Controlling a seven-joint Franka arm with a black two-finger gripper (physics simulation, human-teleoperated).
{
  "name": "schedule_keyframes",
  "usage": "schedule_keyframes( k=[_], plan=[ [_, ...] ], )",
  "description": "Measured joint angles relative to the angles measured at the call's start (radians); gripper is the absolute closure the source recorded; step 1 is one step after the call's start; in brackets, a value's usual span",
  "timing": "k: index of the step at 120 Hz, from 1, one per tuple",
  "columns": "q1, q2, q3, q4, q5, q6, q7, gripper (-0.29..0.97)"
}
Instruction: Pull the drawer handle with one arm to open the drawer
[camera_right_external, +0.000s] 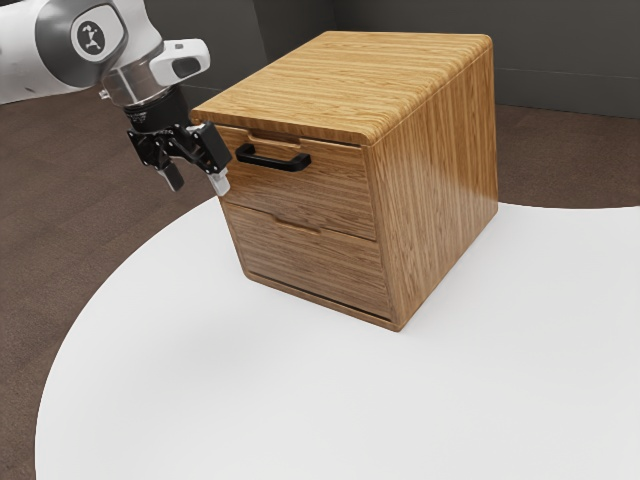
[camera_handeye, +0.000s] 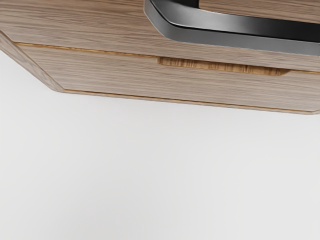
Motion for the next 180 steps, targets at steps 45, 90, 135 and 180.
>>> schedule_keyframes(
  k=[45, 90, 135, 180],
  plan=[
    [-0.009, -0.196, -0.005, 0.191, 0.076, -0.012, 0.146, 0.0],
    [0.054, -0.145, -0.015, 0.173, 0.183, -0.036, 0.847, 0.0],
    [0.011, -0.431, -0.025, -0.377, 0.094, 0.317, 1.222, 0.04],
    [0.005, -0.407, -0.06, -0.505, 0.041, 0.603, 1.351, 0.2]
  ],
)
